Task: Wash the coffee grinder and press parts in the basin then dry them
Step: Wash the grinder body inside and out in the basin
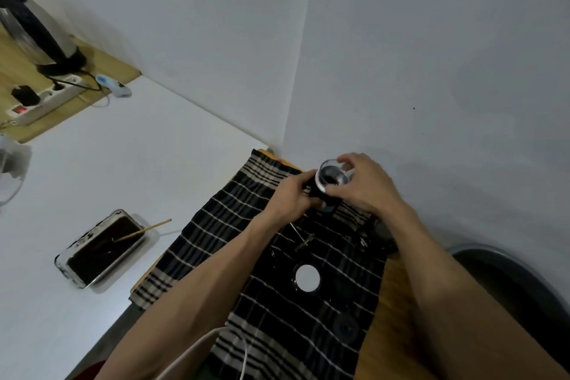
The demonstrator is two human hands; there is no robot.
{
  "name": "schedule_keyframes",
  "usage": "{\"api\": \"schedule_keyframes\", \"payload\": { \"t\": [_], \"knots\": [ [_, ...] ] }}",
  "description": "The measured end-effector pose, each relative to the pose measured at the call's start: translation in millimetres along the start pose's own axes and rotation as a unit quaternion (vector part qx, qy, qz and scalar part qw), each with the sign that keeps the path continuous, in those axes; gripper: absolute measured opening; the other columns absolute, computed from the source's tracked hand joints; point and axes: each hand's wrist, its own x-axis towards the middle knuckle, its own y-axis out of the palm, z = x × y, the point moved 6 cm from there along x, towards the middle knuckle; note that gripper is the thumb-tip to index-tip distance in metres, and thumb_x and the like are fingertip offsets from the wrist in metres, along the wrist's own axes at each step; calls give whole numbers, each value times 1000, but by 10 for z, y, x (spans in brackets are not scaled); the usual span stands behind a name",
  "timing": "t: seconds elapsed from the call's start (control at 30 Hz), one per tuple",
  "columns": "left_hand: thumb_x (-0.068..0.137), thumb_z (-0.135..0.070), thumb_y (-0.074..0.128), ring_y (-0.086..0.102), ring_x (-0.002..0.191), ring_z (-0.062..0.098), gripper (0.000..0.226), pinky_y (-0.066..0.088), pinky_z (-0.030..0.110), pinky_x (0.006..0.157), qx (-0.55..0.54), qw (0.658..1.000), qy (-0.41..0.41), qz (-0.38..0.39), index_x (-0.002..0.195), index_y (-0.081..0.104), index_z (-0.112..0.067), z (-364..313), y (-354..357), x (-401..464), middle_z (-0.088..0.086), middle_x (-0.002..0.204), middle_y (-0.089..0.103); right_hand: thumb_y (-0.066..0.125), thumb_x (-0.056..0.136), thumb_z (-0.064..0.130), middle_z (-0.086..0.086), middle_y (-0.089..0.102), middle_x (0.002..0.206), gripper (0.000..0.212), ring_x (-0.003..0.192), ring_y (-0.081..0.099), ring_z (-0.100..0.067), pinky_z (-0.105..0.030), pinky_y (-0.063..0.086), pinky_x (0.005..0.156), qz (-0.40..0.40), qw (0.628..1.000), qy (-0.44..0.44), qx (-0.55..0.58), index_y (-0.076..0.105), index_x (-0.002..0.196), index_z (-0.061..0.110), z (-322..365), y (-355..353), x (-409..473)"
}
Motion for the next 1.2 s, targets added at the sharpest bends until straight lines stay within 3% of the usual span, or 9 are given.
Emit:
{"api": "schedule_keyframes", "payload": {
  "t": [0.17, 0.27, 0.4, 0.5, 0.63, 0.77, 0.93, 1.03, 1.2],
  "knots": [
    [88, -42, 79, 60, 127, 5, 61, 47, 30, 108, -207, 977, -42, -21, 144, 59, -25, -565, 5, -172, -11, 140, 64, 75, 62, 58, 9, 67, 103, 59, 89, 68, -11, -41, 60, 82, -96, 981, 57, 158, 64, 113, 31, -357, -923, -320],
    [100, -61, 51, 68, 112, 19, 45, 56, 39, 92, -275, 951, -120, 77, 129, 68, -30, -805, 502, -237, -2, 122, 74, 74, 58, 57, -2, 66, 108, 65, 89, 72, -19, -43, 65, 75, -147, 955, 91, 242, 65, 113, 23, -746, -1341, -557],
    [108, -48, 43, 68, 96, 35, 44, 60, 45, 84, -365, 900, -189, 147, 131, 59, -13, -1107, 1277, -294, 24, 121, 67, 73, 67, 50, -5, 65, 112, 62, 92, 71, -23, -39, 65, 71, -183, 930, 144, 285, 60, 118, 16, -1391, -1580, -1085],
    [109, -39, 41, 64, 85, 32, 38, 56, 46, 80, -350, 895, -212, 177, 129, 56, -10, -1244, 1879, -345, 23, 111, 65, 72, 71, 48, -8, 67, 110, 57, 89, 73, -23, -38, 64, 68, -215, 893, 209, 335, 61, 115, 13, -2014, -1535, -1599],
    [102, -38, 44, 61, 93, 29, 41, 54, 38, 63, -291, 894, -265, 216, 124, 60, -7, -1304, 2663, -463, 16, 104, 64, 71, 78, 43, -12, 69, 116, 44, 99, 73, -26, -42, 65, 77, -223, 826, 274, 440, 66, 111, 15, -2826, -1247, -2253],
    [102, -40, 37, 63, 98, 25, 33, 55, 43, 78, -200, 912, -290, 209, 113, 62, -21, -1172, 3086, -519, 8, 103, 68, 75, 78, 54, -10, 76, 109, 49, 96, 76, -24, -42, 64, 79, -219, 775, 316, 501, 71, 112, 18, -3251, -818, -2533],
    [108, -41, 41, 60, 107, 32, 32, 55, 49, 90, -126, 922, -324, 173, 128, 54, -19, -996, 3414, -510, 13, 122, 62, 73, 86, 50, -4, 75, 106, 46, 98, 73, -22, -39, 63, 81, -229, 703, 368, 564, 68, 118, 18, -3603, -275, -2668],
    [109, -43, 41, 56, 120, 35, 49, 50, 49, 98, -92, 919, -346, 163, 147, 47, -14, -862, 3521, -483, 14, 137, 57, 74, 84, 48, -6, 73, 111, 54, 101, 71, -23, -38, 62, 84, -233, 675, 385, 584, 63, 125, 15, -3703, -24, -2680],
    [110, -42, 40, 54, 104, 30, 51, 50, 42, 91, -78, 920, -352, 153, 149, 45, -11, -763, 3613, -436, 12, 119, 54, 82, 75, 48, -6, 70, 117, 72, 105, 69, -24, -34, 61, 81, -267, 626, 393, 619, 57, 134, 14, -3821, 203, -2670]
  ]
}}
